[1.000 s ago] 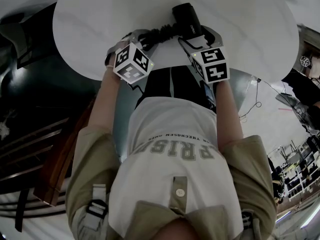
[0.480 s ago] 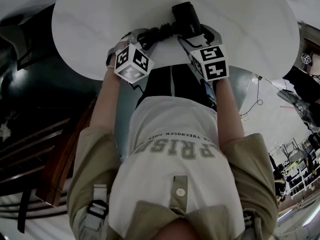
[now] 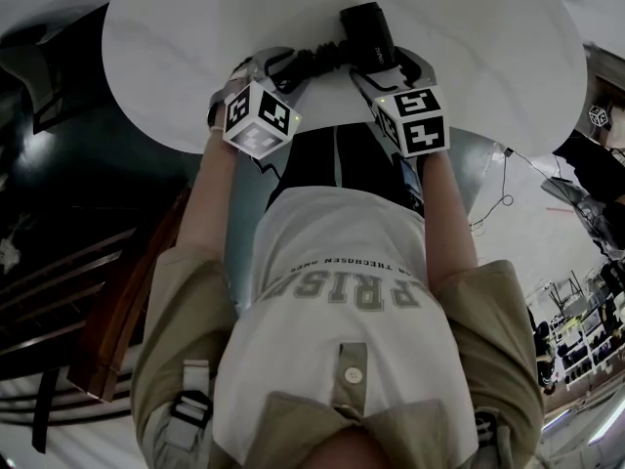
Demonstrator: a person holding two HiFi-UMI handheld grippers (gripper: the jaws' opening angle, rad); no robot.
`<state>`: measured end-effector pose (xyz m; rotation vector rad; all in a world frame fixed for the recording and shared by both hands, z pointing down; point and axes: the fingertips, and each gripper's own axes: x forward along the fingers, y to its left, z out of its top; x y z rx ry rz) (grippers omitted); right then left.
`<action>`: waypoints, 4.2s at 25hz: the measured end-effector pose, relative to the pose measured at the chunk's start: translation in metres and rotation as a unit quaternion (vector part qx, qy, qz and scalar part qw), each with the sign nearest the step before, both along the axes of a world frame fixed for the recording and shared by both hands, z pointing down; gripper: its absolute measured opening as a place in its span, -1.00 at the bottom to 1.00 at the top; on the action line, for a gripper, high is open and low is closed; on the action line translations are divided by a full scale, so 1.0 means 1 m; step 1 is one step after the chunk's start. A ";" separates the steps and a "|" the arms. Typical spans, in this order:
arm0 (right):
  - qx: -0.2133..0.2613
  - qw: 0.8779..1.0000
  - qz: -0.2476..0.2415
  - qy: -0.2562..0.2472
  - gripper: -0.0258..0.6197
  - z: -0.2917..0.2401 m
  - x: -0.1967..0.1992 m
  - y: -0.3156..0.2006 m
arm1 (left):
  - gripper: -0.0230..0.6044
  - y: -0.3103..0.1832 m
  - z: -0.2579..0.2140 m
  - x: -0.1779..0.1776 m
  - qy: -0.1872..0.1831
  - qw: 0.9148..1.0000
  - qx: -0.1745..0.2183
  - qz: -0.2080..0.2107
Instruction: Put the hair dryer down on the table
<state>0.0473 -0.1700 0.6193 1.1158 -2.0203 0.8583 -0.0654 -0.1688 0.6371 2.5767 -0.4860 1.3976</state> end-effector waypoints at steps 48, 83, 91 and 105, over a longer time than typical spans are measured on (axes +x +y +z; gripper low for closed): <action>0.151 0.985 0.078 0.010 0.23 -0.085 0.028 -0.029 | 0.32 0.011 -0.099 -0.048 0.144 0.967 0.026 -0.207; 0.440 0.896 0.041 -0.035 -0.55 -0.298 0.044 0.013 | -0.43 0.030 -0.318 -0.028 0.298 0.832 0.325 -0.336; 0.450 0.891 0.054 -0.034 -0.88 -0.304 0.052 0.013 | -0.77 0.032 -0.326 -0.035 0.285 0.815 0.353 -0.359; 0.467 0.882 0.048 -0.036 -0.91 -0.311 0.046 0.020 | -0.91 0.036 -0.333 -0.037 0.290 0.803 0.378 -0.359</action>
